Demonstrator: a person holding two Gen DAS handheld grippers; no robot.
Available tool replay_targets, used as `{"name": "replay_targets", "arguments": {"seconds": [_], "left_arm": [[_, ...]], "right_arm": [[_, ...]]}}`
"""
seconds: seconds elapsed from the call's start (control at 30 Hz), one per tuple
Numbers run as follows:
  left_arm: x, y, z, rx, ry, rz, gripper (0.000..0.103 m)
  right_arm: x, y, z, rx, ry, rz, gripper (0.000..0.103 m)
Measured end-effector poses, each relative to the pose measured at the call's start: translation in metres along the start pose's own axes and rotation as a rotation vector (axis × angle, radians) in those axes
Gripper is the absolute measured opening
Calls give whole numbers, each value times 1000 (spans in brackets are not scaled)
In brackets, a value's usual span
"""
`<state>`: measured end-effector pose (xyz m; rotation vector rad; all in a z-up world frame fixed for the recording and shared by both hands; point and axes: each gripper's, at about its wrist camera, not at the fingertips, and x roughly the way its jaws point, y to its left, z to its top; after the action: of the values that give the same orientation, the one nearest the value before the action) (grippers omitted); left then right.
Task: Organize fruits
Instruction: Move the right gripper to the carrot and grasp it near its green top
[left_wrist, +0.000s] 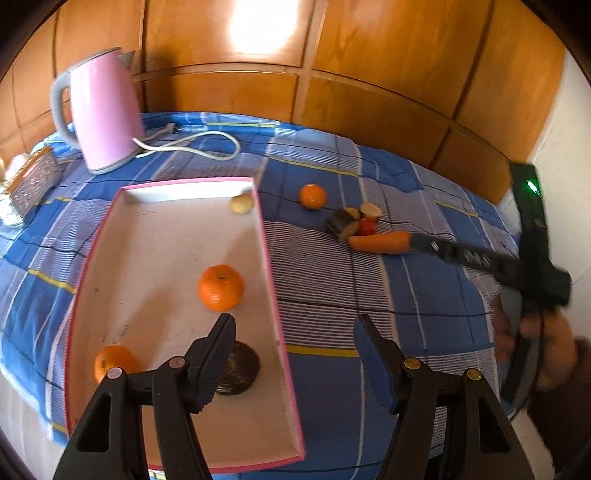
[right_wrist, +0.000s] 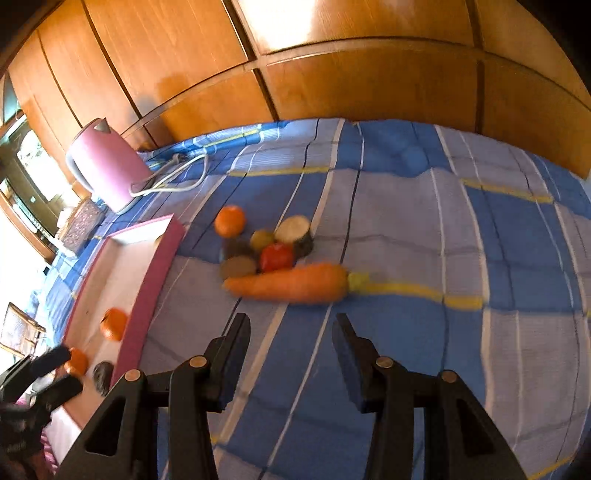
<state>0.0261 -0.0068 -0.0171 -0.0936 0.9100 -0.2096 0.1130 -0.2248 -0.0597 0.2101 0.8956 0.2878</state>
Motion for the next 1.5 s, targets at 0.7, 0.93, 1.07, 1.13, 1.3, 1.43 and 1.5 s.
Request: {"name": "replay_targets", "arguments": {"seconds": [0.7, 0.93, 1.07, 1.13, 1.3, 1.43, 1.5], "left_arm": [[38, -13, 15, 0, 79, -77, 67], [41, -15, 16, 4, 88, -70, 67], [44, -13, 18, -4, 90, -66, 67], [46, -13, 20, -4, 92, -68, 67], [51, -15, 23, 0, 98, -65, 67], [56, -17, 26, 2, 109, -54, 67], [59, -15, 29, -8, 112, -42, 67]], "right_arm": [[30, 12, 25, -326, 242, 185, 51], [41, 43, 11, -664, 272, 16, 52], [49, 52, 5, -823, 301, -58, 49], [56, 55, 3, -881, 308, -94, 48], [64, 51, 9, -879, 294, -110, 42], [58, 47, 7, -863, 274, -101, 39], [49, 47, 4, -834, 280, -77, 32]]}}
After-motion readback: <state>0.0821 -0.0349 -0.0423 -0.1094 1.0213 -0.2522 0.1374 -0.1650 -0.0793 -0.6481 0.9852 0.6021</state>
